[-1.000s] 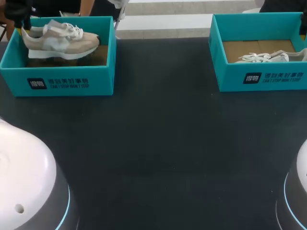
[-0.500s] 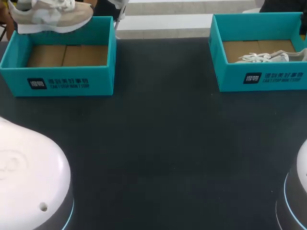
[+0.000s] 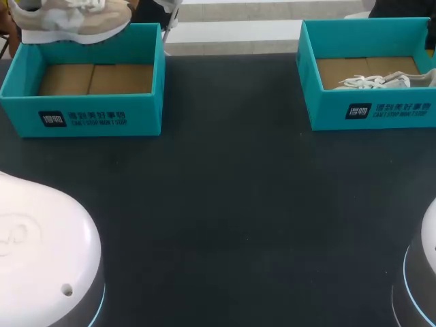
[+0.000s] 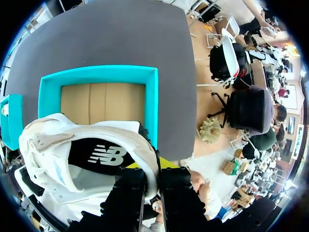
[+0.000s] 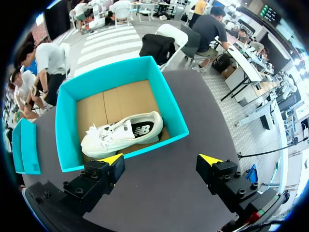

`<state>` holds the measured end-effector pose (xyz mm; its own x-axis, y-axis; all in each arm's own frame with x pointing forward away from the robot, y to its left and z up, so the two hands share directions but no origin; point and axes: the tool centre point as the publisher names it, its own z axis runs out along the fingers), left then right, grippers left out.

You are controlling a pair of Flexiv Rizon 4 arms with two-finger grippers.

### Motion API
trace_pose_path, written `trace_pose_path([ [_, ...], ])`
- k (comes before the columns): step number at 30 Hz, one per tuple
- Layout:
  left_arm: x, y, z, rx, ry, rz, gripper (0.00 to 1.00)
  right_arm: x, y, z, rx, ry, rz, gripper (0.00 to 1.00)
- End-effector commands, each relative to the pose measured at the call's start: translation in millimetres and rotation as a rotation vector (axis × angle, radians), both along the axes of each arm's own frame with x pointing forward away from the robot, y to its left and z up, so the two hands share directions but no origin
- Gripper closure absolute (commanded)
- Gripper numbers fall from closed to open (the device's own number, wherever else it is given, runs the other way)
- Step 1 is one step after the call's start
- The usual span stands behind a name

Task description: Take the shoe out of the shoebox, open the shoe tongue, remove and reinsert the insole, then place the shoe into the shoebox

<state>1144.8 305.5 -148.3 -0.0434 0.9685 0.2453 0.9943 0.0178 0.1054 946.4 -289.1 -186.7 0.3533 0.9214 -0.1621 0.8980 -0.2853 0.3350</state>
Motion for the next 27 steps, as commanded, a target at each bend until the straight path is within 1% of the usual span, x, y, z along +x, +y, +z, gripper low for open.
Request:
trace_pose_path([
  [1,-2.2,0.3,0.9,0.0,-0.007,-0.002,1.0,-0.1,-0.4,-0.5,0.001,-0.001,0.001,0.0],
  [5,-2.2,0.3,0.9,0.0,-0.007,-0.002,1.0,-0.1,-0.4,-0.5,0.001,-0.001,0.001,0.0],
  [9,-22.7,-12.4,24.7,-0.034,-0.024,0.007,1.0,-0.1,-0.4,-0.5,0.001,-0.001,0.001,0.0],
  [11,-36.8,-21.0,34.9,-0.009,-0.032,0.006,1.0,-0.1,-0.4,-0.5,0.001,-0.001,0.001,0.0],
  [12,-42.5,-24.1,38.8,-0.015,-0.027,0.005,1.0,-0.1,-0.4,-0.5,0.001,-0.001,0.001,0.0],
  [13,-48.5,-27.7,41.9,0.026,-0.008,0.024,1.0,-0.1,-0.4,-0.5,0.001,-0.001,0.001,0.0],
  [15,-61.3,-37.2,50.9,0.014,-0.01,0.006,1.0,-0.1,-0.4,-0.5,0.001,-0.001,0.001,0.0],
  [16,-67.4,-42.2,54.5,0.039,-0.008,0.003,1.0,-0.1,-0.4,-0.5,0.001,-0.001,0.001,0.0],
  [18,-79.0,-52.4,61.7,0.04,-0.008,0.002,1.0,-0.1,-0.4,-0.5,0.001,-0.001,0.001,0.0],
  [20,-91.6,-64.1,64.8,0.046,0.003,-0.011,1.0,-0.1,-0.4,-0.5,0.001,-0.001,0.001,0.0],
  [22,-108.7,-78.5,67.3,0.038,0.007,-0.021,1.0,-0.1,-0.4,-0.5,0.001,-0.001,0.001,0.0],
  [23,-114.8,-84.3,67.5,0.067,-0.002,-0.022,1.0,-0.1,-0.4,-0.5,0.001,-0.001,0.001,0.0],
  [27,-139.0,-108.3,72.1,0.036,0.014,-0.057,1.0,-0.1,-0.4,-0.5,0.001,-0.001,0.001,0.0],
])
